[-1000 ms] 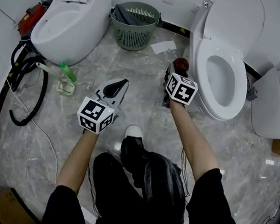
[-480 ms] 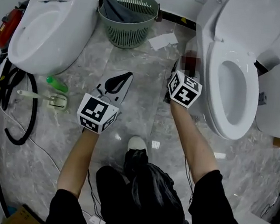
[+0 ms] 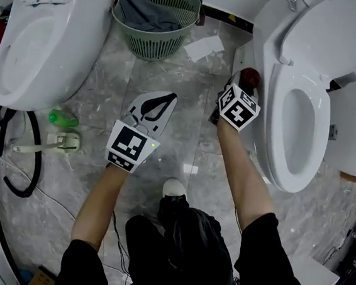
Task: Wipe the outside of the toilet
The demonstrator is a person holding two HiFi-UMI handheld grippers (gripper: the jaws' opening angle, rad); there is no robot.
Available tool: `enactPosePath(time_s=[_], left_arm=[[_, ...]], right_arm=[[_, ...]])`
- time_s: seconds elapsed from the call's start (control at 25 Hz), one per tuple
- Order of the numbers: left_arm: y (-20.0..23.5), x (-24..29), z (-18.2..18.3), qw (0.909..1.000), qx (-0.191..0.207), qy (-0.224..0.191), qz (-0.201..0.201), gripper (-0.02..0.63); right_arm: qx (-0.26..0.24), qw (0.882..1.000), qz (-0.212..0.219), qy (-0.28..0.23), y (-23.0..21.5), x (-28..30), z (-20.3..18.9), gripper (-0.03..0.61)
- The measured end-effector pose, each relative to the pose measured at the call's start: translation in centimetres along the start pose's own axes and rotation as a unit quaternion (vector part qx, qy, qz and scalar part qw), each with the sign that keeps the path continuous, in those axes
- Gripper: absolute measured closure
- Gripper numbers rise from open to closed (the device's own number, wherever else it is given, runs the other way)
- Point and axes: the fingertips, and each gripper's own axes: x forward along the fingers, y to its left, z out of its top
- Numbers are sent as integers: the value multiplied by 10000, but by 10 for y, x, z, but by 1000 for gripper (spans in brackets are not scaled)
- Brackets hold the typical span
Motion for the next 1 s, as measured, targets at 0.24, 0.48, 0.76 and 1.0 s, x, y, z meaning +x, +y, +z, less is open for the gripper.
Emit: enactPosePath(time_s=[0.24, 0.48, 0.76, 1.0], left_arm=[[7, 20, 4, 9997, 53, 82, -229, 612], [4, 25, 1, 9993, 48, 100, -350, 612], [-6, 17, -3, 9992, -6, 93, -377, 612], [-18, 9, -2, 9991, 7, 55, -417, 612]], right_arm=[[304, 9976, -612, -124, -19, 31, 18, 477], [611, 9934, -912, -340, -31, 31, 22, 479], [680, 9911, -1037, -487, -44, 8, 13, 479], [821, 9900, -1017, -534, -50, -21, 0, 480]])
